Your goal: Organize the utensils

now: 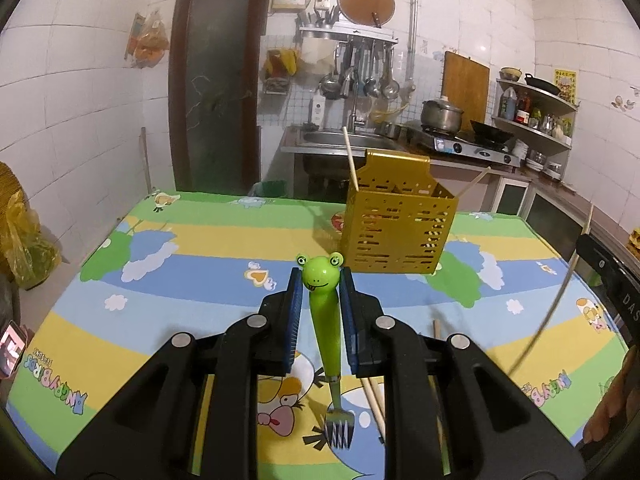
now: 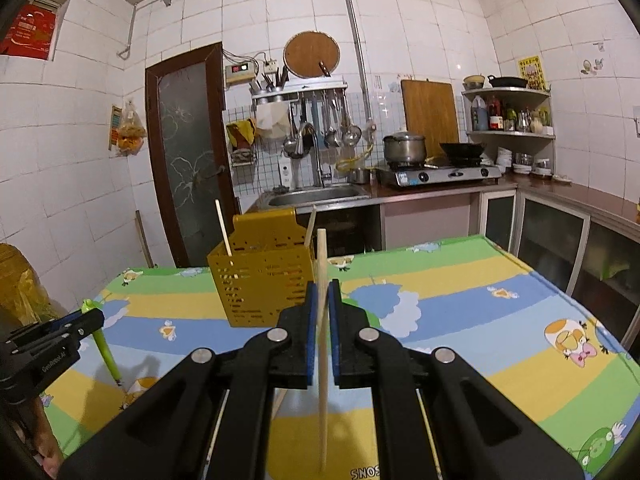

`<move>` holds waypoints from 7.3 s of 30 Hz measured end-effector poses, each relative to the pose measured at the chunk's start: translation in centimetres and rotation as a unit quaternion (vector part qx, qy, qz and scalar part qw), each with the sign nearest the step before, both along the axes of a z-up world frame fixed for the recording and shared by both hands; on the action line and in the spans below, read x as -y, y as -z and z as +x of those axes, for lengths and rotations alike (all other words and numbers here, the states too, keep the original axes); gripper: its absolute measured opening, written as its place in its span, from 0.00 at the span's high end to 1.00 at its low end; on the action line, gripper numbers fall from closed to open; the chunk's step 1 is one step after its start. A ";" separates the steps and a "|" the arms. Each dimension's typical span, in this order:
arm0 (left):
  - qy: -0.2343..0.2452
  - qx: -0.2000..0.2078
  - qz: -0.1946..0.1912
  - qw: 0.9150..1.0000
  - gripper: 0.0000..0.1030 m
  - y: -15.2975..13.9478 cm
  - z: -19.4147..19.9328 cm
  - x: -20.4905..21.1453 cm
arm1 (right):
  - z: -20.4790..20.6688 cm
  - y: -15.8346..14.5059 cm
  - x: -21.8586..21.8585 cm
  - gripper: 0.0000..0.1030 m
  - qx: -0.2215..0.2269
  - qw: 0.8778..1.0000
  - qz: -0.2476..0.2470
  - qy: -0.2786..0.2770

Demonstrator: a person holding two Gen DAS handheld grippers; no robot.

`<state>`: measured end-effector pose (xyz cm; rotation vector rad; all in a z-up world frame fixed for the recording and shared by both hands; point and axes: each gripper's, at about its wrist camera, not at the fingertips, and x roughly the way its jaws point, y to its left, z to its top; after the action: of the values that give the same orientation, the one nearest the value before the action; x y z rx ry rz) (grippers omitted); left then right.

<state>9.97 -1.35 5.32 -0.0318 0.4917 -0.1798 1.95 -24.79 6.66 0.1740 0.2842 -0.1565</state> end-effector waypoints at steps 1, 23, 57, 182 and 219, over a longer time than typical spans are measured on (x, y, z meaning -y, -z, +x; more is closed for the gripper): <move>0.001 0.000 -0.001 1.000 0.83 -0.2 0.1 0.0 | 0.1 -0.3 0.0 0.94 0.004 1.000 -0.002 -0.001; 0.056 0.061 -0.019 0.996 0.83 -9.9 5.0 2.3 | 6.2 -8.0 -1.4 0.94 0.049 0.998 -0.041 -0.017; 0.026 0.016 -0.012 0.999 0.68 -3.7 23.4 8.1 | 24.2 -3.4 1.4 0.42 -0.019 0.999 -0.022 -0.028; 0.045 -0.002 -0.018 0.999 0.96 -2.2 2.9 2.4 | 5.2 0.0 -1.3 0.94 -0.062 0.998 0.002 -0.001; 0.060 0.081 -0.019 0.995 0.97 -12.1 6.4 4.4 | 7.6 -9.8 -2.4 0.94 0.040 0.998 -0.052 -0.022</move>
<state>16.33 -5.71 17.41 -0.0246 0.3280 -0.3066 9.52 -22.42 16.48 0.0706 0.1993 -0.1200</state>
